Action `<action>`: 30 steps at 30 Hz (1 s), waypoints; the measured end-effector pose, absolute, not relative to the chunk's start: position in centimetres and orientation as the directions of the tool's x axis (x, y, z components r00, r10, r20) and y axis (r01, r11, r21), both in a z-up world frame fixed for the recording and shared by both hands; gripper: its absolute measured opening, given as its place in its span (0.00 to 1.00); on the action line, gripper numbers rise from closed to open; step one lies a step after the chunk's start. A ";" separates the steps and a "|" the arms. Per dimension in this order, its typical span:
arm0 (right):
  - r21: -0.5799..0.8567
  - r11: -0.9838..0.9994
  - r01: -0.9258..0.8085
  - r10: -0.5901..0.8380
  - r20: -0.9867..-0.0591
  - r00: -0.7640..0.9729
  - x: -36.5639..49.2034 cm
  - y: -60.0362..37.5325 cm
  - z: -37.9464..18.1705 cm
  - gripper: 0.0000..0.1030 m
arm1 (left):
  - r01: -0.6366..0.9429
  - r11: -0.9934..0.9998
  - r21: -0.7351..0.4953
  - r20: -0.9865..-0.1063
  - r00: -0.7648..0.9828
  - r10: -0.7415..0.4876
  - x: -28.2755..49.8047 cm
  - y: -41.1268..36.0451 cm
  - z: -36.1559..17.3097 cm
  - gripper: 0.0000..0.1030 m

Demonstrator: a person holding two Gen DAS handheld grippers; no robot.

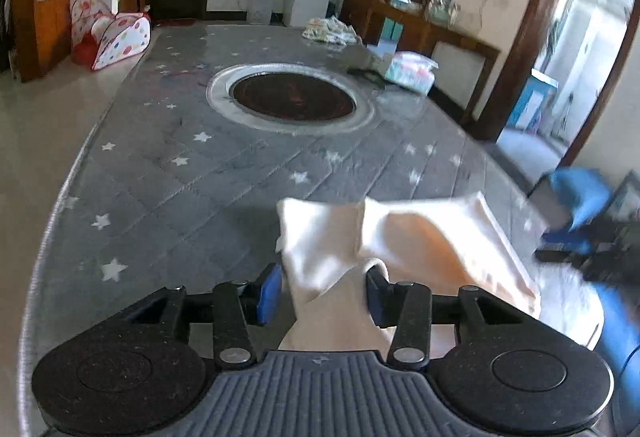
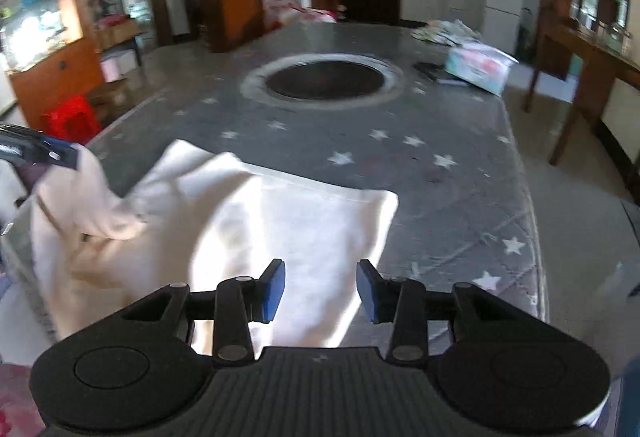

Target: Fold clothes

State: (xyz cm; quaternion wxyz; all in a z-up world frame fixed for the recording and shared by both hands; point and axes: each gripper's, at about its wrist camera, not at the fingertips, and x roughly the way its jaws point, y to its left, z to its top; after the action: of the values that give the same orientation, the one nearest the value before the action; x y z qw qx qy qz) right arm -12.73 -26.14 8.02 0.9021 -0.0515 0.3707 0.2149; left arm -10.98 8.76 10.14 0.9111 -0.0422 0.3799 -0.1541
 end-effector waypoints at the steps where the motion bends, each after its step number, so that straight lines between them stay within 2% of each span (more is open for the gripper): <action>1: 0.067 0.909 -0.411 0.338 -0.696 0.634 -12.2 -26.3 7.6 0.39 | 0.251 0.945 -0.210 -0.670 0.667 -0.326 -10.7 8.9 10.3 0.50; 6: 0.068 0.939 -0.336 0.279 -0.721 0.634 -9.6 -27.4 5.3 0.41 | 0.334 0.917 -0.216 -0.606 0.690 -0.394 -11.7 9.7 12.0 0.64; 9: 0.077 0.940 -0.333 0.281 -0.726 0.627 -9.0 -27.4 4.7 0.42 | 0.363 0.913 -0.187 -0.604 0.690 -0.398 -12.6 10.2 12.5 0.70; 13: 0.083 0.939 -0.333 0.284 -0.733 0.618 -8.7 -27.4 4.3 0.46 | 0.377 0.923 -0.074 -0.664 0.672 -0.327 -13.8 10.5 12.2 0.72; 15: 0.081 0.938 -0.337 0.284 -0.736 0.615 -8.6 -27.2 4.2 0.47 | 0.384 0.923 -0.020 -0.697 0.657 -0.288 -14.5 10.8 11.9 0.84; 16: 0.082 0.937 -0.339 0.286 -0.737 0.613 -8.5 -27.2 4.2 0.47 | 0.388 0.922 0.007 -0.712 0.649 -0.267 -14.9 11.0 11.7 0.86; 19: 0.083 0.937 -0.341 0.288 -0.736 0.613 -8.4 -27.1 4.1 0.48 | 0.397 0.918 0.030 -0.744 0.622 -0.245 -15.8 11.9 11.5 0.87; 21: 0.087 0.936 -0.340 0.291 -0.736 0.612 -8.4 -27.0 3.9 0.48 | 0.398 0.917 -0.026 -0.749 0.600 -0.282 -16.4 13.2 11.6 0.89; 26: 0.081 0.935 -0.346 0.290 -0.738 0.610 -8.4 -26.8 3.5 0.52 | 0.294 0.955 -0.046 -0.733 0.639 -0.233 -16.1 13.8 11.3 0.89; 29: 0.077 0.939 -0.336 0.281 -0.736 0.616 -8.2 -26.7 3.3 0.52 | 0.236 0.965 -0.114 -0.718 0.651 -0.244 -14.1 13.0 10.2 0.86; 30: 0.074 0.940 -0.332 0.277 -0.735 0.619 -8.2 -26.7 3.2 0.52 | 0.226 0.966 -0.126 -0.717 0.652 -0.246 -13.3 12.6 9.8 0.79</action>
State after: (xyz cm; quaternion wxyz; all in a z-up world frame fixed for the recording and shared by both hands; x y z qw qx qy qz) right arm -8.17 -26.72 3.20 0.8991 -0.0343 0.4023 0.1693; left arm -13.27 12.59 9.80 0.9088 -0.0129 0.3964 -0.1297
